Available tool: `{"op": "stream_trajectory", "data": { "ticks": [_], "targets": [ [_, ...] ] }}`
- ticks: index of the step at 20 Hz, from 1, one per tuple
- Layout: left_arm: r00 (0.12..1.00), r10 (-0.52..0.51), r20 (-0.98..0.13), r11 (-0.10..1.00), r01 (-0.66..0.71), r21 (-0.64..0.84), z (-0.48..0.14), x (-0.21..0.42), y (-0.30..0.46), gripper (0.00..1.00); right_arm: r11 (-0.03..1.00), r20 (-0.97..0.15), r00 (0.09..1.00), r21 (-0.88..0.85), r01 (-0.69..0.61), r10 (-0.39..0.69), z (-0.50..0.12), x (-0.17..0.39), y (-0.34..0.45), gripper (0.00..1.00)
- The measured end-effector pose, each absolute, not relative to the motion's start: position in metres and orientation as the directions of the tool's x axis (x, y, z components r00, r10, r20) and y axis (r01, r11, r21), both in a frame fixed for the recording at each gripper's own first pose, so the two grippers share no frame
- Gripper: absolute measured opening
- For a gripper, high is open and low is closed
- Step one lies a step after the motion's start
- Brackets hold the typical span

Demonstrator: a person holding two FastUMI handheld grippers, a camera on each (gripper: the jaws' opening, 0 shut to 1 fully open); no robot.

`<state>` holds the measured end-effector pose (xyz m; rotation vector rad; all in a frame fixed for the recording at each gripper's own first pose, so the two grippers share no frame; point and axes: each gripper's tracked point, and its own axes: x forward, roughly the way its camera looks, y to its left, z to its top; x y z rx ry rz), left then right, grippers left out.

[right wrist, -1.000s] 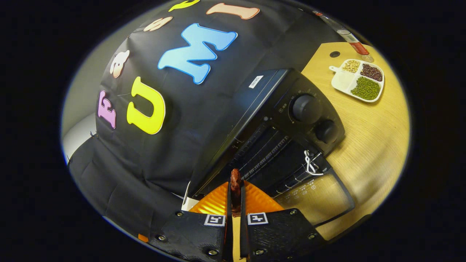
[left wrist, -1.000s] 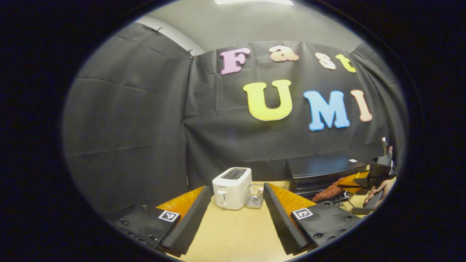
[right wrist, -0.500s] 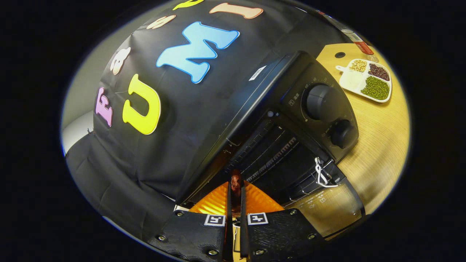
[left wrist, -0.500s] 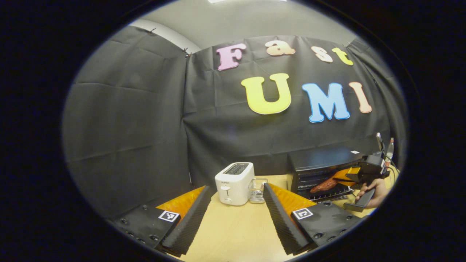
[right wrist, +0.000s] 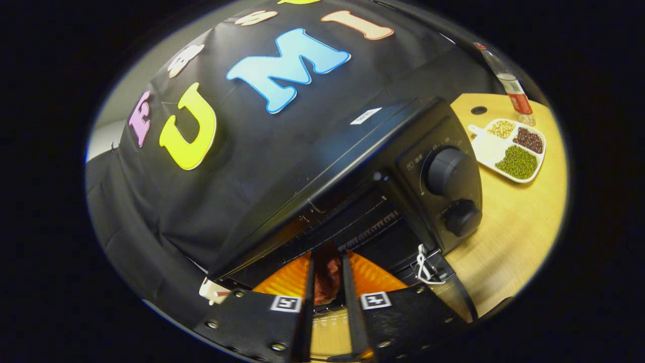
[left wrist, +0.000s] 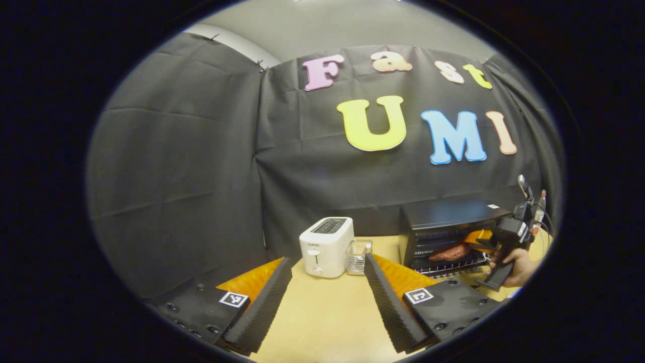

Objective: Open the electric oven with the left hand, put the food in, and close the electric oven.

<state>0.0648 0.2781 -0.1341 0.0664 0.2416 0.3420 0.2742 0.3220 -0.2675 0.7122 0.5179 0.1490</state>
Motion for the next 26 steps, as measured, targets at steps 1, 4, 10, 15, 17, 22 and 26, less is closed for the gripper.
{"op": "stream_trajectory", "data": {
  "ticks": [1, 4, 10, 15, 17, 22, 26],
  "targets": [
    [0.914, 0.337, -0.226, 0.941, -0.32, 0.109, -0.134, 0.066, 0.278, 0.97, 0.761, -0.392, 0.872, 0.647, 0.034, 0.294, -0.268, 0.275, 0.321, 0.34],
    [0.917, 0.327, -0.23, 0.944, -0.306, 0.122, -0.135, 0.067, 0.274, 1.0, 0.794, -0.364, 0.891, 0.608, 0.007, 0.271, -0.26, 0.275, 0.313, 0.54],
    [0.934, 0.28, -0.224, 0.96, -0.267, 0.088, -0.133, 0.076, 0.253, 1.0, 0.863, -0.339, 0.9, 0.499, -0.075, 0.274, -0.238, 0.247, 0.299, 0.96],
    [0.95, 0.217, -0.226, 0.976, -0.214, 0.04, -0.137, 0.089, 0.224, 1.0, 0.888, -0.286, 0.912, 0.436, -0.149, 0.294, -0.196, 0.217, 0.279, 0.96],
    [0.954, 0.186, -0.237, 0.982, -0.185, 0.026, -0.143, 0.09, 0.208, 1.0, 0.903, -0.272, 0.919, 0.398, -0.164, 0.287, -0.181, 0.202, 0.266, 0.97],
    [0.953, 0.098, -0.287, 0.994, -0.11, -0.027, -0.165, 0.096, 0.164, 1.0, 0.927, -0.226, 0.934, 0.32, -0.197, 0.277, -0.147, 0.162, 0.232, 0.97],
    [0.941, 0.031, -0.338, 0.998, -0.047, -0.038, -0.188, 0.1, 0.125, 1.0, 0.949, -0.21, 0.948, 0.255, -0.184, 0.24, -0.133, 0.136, 0.195, 0.98]
  ]
}}
